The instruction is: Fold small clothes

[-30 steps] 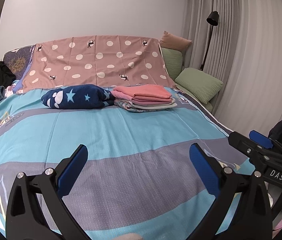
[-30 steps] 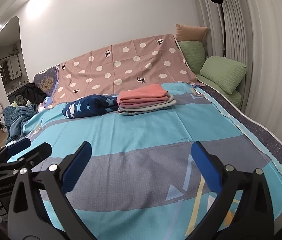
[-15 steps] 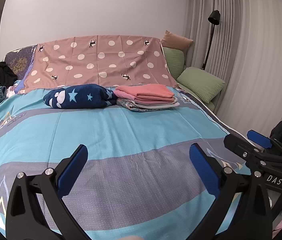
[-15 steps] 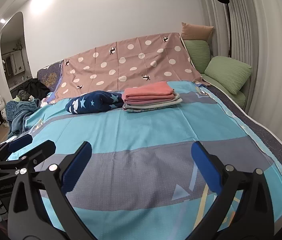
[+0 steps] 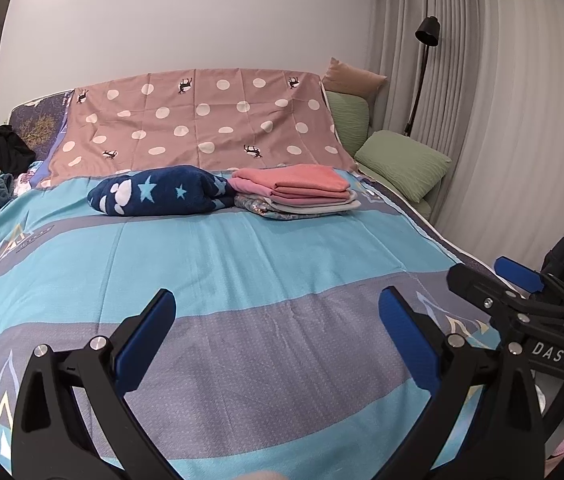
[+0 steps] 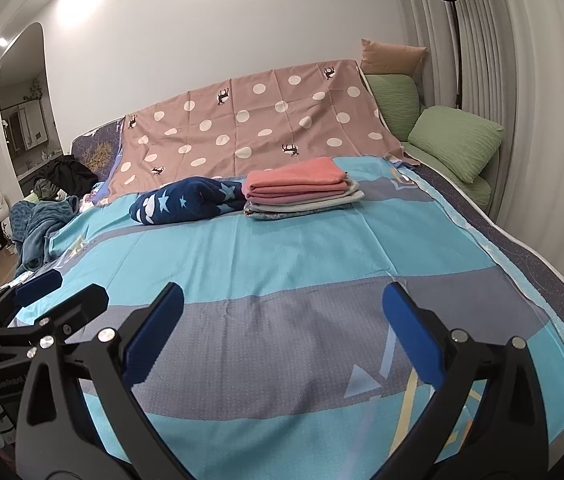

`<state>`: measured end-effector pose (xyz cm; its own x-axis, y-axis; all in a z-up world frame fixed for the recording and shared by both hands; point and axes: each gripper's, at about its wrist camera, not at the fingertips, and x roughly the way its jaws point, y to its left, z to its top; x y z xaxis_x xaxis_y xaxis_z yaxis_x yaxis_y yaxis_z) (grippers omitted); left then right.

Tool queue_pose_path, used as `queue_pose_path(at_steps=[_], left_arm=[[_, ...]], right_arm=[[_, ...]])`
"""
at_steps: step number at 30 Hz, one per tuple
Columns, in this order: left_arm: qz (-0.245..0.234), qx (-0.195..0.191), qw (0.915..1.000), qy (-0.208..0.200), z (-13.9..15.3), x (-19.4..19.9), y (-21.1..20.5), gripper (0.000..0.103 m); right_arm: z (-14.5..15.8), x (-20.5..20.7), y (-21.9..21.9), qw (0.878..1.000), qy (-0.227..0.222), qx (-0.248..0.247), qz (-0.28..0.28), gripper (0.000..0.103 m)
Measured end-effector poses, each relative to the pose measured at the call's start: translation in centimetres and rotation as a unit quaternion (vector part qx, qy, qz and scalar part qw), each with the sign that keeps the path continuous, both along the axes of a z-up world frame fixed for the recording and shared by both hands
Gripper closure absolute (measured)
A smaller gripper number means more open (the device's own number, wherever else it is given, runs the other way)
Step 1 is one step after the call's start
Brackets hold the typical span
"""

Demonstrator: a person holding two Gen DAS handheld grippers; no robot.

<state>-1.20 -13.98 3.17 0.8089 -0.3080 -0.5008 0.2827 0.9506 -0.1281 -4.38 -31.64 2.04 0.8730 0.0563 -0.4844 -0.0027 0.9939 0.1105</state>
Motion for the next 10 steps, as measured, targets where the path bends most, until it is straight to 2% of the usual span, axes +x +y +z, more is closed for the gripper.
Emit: queue_pose_path(at_steps=[10], left_arm=[[0.009, -0.002, 1.0000, 0.003, -0.04, 0.03, 0.56, 0.001]], right_arm=[[-0.25, -0.29, -0.14, 1.000, -0.001, 0.000, -0.002, 0.002]])
